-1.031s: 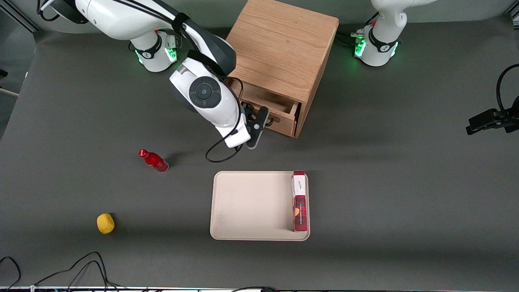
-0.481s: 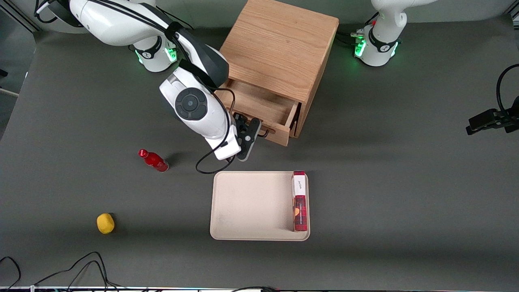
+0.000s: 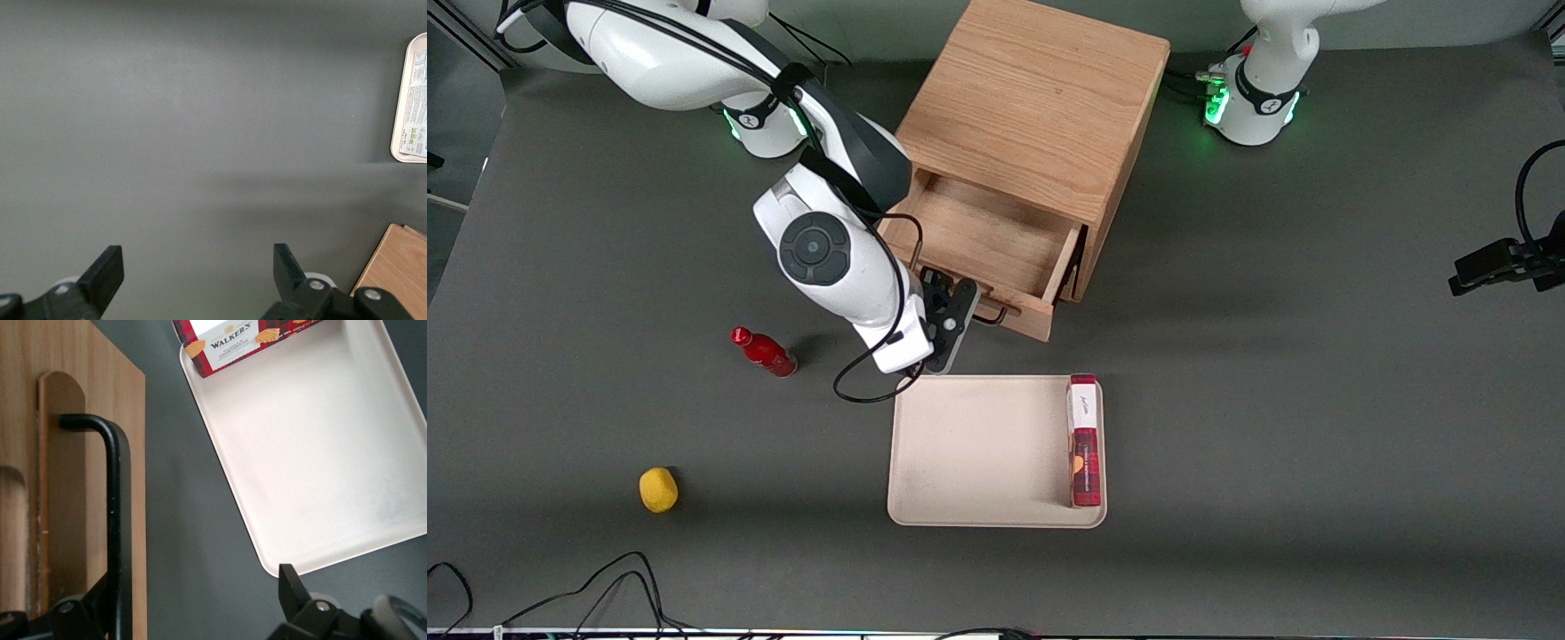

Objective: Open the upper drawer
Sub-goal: 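Pull the handle outward with the right gripper, sliding the drawer open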

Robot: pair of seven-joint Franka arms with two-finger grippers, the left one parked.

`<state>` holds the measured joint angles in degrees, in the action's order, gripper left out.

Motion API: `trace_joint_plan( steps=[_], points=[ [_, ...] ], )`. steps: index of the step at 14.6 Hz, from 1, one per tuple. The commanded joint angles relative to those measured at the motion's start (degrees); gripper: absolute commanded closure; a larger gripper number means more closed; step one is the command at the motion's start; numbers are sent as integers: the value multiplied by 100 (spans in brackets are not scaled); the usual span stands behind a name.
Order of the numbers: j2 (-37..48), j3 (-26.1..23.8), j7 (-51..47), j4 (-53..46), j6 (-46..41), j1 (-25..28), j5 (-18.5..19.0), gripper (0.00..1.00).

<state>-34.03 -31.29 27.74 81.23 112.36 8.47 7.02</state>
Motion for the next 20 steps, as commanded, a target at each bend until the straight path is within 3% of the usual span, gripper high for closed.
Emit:
trace_joint_plan(
  steps=[1, 20],
  points=[
    [-174, -9, 231, -283, -4, -65, 72, 0],
    [-271, 352, 513, -564, 330, -170, 37, 0]
  ],
)
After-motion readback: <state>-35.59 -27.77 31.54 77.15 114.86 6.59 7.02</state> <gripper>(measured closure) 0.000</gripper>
